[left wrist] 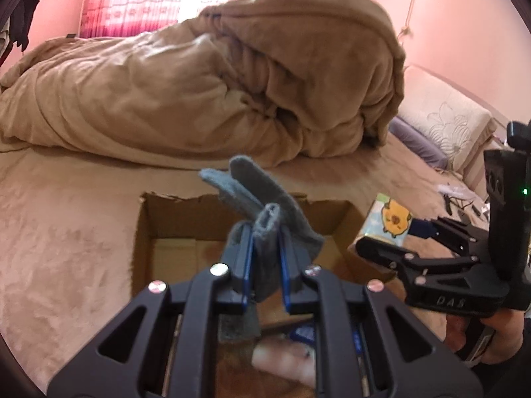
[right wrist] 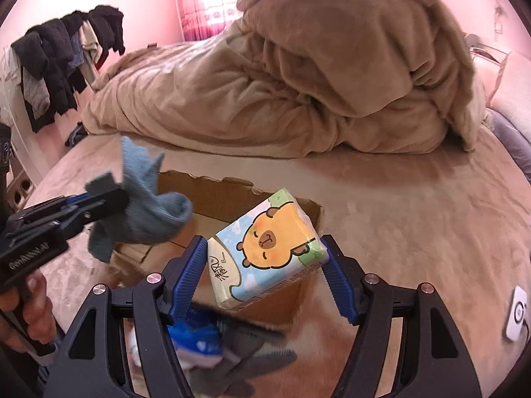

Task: Organize objects
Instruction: 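Lower the glove and tissue pack into the cardboard box and open both tools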

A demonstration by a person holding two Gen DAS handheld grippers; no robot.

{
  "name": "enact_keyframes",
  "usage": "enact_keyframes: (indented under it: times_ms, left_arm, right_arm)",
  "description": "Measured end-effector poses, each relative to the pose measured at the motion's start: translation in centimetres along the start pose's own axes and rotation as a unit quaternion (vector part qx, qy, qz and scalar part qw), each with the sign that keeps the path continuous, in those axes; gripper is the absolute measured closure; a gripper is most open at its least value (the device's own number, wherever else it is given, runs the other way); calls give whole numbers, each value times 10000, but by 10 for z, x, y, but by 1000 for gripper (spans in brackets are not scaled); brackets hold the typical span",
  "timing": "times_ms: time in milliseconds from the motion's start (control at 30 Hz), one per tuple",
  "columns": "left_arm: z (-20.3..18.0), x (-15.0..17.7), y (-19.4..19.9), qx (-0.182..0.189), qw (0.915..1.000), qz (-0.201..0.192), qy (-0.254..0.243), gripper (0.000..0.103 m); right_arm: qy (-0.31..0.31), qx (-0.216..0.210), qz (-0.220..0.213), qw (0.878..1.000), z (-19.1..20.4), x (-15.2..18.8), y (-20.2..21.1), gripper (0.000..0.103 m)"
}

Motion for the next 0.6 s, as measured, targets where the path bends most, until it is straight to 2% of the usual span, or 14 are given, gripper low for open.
enact_keyframes:
  times_ms: [233, 333, 533, 600]
  left_arm:
    - [-5, 12, -40, -100, 9992, 373, -93, 88]
    - [-1, 18, -48, -171, 9985, 513, -57, 88]
    - [8, 17, -31, -394, 9984, 398, -24, 71]
    - [11, 17, -20, -483, 9982, 348, -8, 63]
  right_arm:
    - [-67, -101, 391, 9992, -11, 9, -43, 31]
    - [53, -13, 386, 9992, -9, 10, -46, 31]
    - [155, 60, 368, 9992, -6, 11, -44, 30]
    - [248, 179, 247, 9992, 0, 10, -34, 20]
Point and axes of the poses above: each gripper's, at about its wrist camera, not at the fingertips, and y roughly against the way its jaws point, z to its left, x to its underside, the point moved 1 cm from there along -y, roughly the way its jaws point, and after that the axes turned 13 degrees about -x, right-handed, at the moved point
